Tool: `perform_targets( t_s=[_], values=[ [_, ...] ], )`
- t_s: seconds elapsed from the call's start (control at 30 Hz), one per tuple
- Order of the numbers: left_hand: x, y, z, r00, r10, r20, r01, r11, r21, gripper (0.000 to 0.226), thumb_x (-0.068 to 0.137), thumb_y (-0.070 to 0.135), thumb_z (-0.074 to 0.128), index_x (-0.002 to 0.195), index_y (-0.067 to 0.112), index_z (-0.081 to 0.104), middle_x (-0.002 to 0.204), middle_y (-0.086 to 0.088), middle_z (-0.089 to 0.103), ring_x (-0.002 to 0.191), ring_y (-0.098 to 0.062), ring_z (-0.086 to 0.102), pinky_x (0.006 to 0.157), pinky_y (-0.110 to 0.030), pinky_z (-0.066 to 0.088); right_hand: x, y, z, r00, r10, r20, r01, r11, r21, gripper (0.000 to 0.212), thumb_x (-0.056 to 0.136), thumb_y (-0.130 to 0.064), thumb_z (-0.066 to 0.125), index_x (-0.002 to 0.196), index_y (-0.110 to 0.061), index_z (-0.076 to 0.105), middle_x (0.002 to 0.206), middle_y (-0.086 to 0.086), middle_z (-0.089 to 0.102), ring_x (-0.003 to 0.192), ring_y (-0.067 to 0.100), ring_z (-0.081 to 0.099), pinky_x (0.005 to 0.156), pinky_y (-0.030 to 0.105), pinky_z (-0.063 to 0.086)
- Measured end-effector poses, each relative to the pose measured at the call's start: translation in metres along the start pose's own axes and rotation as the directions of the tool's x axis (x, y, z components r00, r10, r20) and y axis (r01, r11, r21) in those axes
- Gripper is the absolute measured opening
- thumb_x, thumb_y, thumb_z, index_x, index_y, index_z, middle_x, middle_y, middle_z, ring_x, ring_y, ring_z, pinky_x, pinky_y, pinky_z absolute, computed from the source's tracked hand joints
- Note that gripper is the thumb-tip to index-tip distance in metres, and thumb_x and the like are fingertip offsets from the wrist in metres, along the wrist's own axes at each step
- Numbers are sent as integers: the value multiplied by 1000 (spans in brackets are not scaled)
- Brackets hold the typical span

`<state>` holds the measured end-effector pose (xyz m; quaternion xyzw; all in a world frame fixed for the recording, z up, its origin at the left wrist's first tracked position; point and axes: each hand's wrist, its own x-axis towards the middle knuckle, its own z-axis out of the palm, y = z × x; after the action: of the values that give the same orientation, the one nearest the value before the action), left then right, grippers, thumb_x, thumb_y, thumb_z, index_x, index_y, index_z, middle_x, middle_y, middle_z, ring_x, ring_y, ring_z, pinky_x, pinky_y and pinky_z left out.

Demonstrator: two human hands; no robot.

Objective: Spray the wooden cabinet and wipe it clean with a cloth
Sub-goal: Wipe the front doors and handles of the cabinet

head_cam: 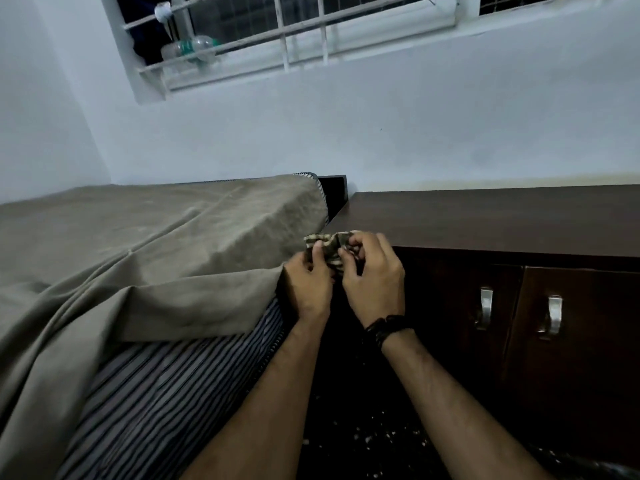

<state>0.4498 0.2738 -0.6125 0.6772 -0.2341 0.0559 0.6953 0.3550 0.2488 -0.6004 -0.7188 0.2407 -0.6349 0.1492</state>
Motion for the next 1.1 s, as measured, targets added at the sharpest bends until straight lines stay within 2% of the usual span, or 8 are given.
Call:
perform_targets(
  t_s=[0.17, 0.3, 0.4, 0.5, 0.6, 0.7, 0.9, 1.1],
  values=[
    [0, 7, -11, 999, -22, -31, 29, 970, 240, 44, 95, 39, 58, 84, 0, 76, 82, -23, 74, 77, -36, 72, 61, -30, 46, 3, 1, 15, 983, 9, 183, 8, 996, -89, 16, 80, -15, 71, 89, -17, 58, 94, 1, 61, 77, 26, 63, 63, 36, 52],
    [-9, -3, -18, 996, -92, 8, 84, 943, 322, 41, 98, 30, 58, 94, -7, 74, 99, -27, 73, 93, -40, 69, 66, -31, 38, -21, 9, 20, 964, 118, 239, -95, 990, -105, 17, 82, -17, 68, 90, -18, 53, 96, 0, 59, 80, 27, 63, 64, 39, 52],
    [-12, -1, -17, 998, -66, -10, 66, 971, 230, 42, 96, 34, 60, 84, -5, 72, 86, -24, 73, 82, -37, 71, 62, -29, 37, -24, 7, 15, 975, 98, 199, -85, 994, -74, 15, 84, -15, 67, 93, -16, 54, 96, 0, 59, 79, 26, 62, 64, 38, 52],
    [-10, 18, -11, 996, 31, -85, -26, 998, 55, 43, 97, 40, 55, 86, 2, 71, 85, -17, 74, 79, -31, 70, 64, -32, 47, -8, -7, 4, 1000, -7, 23, 7, 1000, 0, 16, 81, -11, 68, 95, -14, 60, 92, 0, 60, 76, 19, 59, 66, 33, 49],
    [7, 37, -8, 990, 123, -71, -113, 985, 128, 39, 98, 29, 58, 79, -2, 71, 80, -22, 73, 68, -29, 67, 57, -30, 35, 15, -19, 4, 998, -49, 28, 50, 999, -15, 15, 81, -13, 69, 94, -15, 62, 90, 0, 61, 76, 20, 59, 66, 34, 48],
    [19, 45, -10, 1000, 4, -25, 1, 986, 165, 40, 95, 24, 63, 66, -3, 65, 77, -30, 70, 50, -17, 51, 50, -26, 25, 31, -18, 9, 991, 36, 129, -22, 993, -113, 15, 81, -17, 69, 93, -15, 59, 94, 2, 62, 81, 27, 62, 65, 37, 50],
    [9, 23, -9, 997, -70, 15, 67, 981, 184, 42, 98, 25, 58, 83, -11, 70, 87, -31, 71, 82, -38, 70, 55, -29, 27, 20, -20, 14, 985, 35, 167, -13, 992, -128, 21, 74, -6, 61, 91, -18, 56, 97, 1, 62, 82, 30, 62, 64, 38, 48],
    [-5, -6, -9, 981, -173, 87, 131, 923, 363, 36, 95, 24, 59, 88, -8, 73, 94, -28, 72, 89, -41, 68, 63, -32, 35, -24, 7, 15, 956, 152, 252, -103, 975, -197, 29, 74, -3, 55, 100, -17, 56, 104, 2, 62, 88, 32, 63, 66, 39, 50]
  ],
)
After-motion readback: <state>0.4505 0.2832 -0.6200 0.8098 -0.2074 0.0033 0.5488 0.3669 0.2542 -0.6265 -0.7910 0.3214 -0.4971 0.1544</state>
